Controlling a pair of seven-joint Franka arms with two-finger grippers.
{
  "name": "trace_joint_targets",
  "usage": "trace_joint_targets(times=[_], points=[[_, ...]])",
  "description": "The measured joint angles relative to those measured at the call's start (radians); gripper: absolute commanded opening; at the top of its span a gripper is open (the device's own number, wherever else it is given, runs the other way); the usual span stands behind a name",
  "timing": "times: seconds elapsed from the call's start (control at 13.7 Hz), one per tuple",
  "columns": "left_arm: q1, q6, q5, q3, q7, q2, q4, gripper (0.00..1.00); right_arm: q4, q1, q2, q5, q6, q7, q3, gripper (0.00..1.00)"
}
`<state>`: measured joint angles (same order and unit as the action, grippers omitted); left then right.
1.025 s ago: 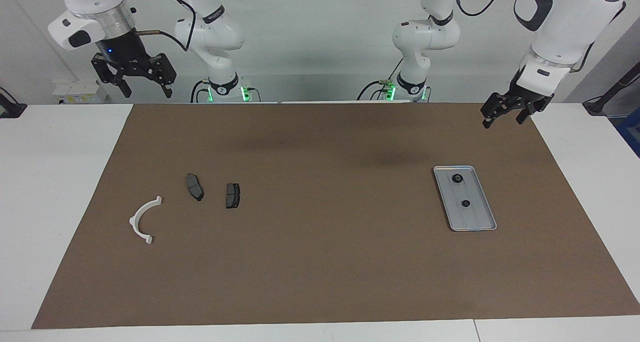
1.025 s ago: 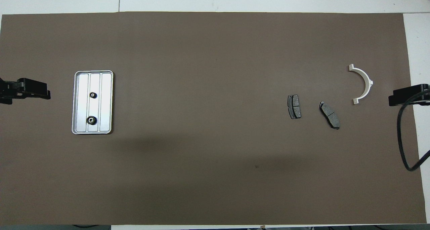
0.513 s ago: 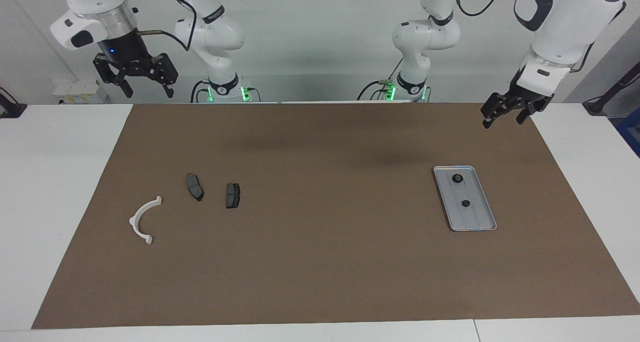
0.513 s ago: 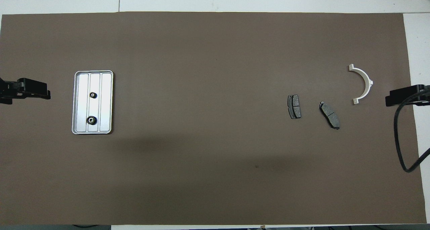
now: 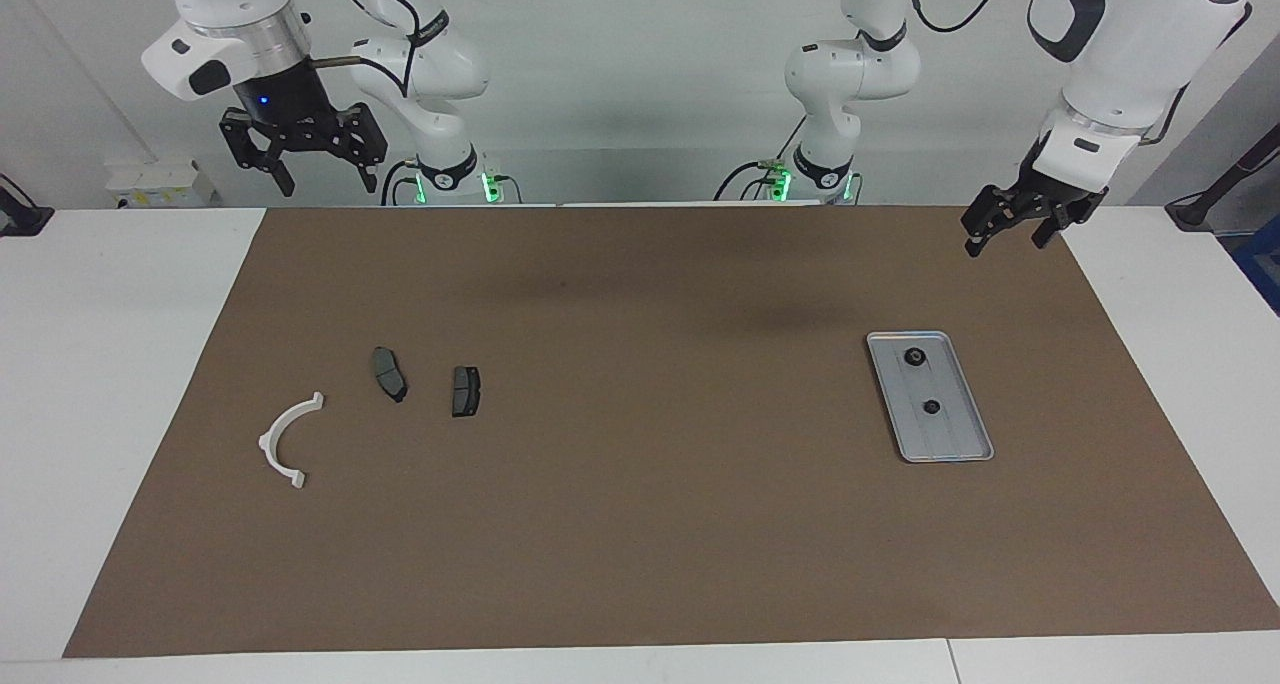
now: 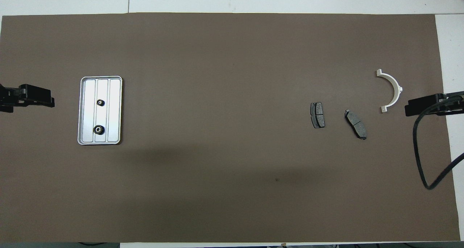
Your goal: Pick bearing gear from pile to tray
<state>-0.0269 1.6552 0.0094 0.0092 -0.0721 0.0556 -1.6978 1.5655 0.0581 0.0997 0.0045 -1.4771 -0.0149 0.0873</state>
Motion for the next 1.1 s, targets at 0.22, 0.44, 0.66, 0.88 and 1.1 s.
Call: trace_joint_targets(times=[0.22,0.44,0.66,0.88,1.1], points=[[0.0,0.0,0.0,0.0,0.0,0.0,0.0,1.0,0.0,-0.023,0.0,0.0,-0.009,0.0,0.0,1.0],[0.0,0.0,0.0,0.0,0.0,0.0,0.0,1.0,0.0,-0.029,0.0,0.0,-0.011,0.0,-0.001,1.0],[0.0,0.0,0.0,0.0,0.0,0.0,0.0,1.0,0.0,-0.029,0.0,0.0,-0.013,0.0,-0.002,1.0],[0.0,0.001,0.0,0.0,0.0,0.003,0.0,1.0,0.0,-0.029,0.0,0.0,-0.014,0.0,-0.002,1.0],[0.0,0.002,0.0,-0.004,0.0,0.007,0.001,1.0,0.0,-0.029,0.0,0.0,-0.014,0.0,-0.002,1.0]])
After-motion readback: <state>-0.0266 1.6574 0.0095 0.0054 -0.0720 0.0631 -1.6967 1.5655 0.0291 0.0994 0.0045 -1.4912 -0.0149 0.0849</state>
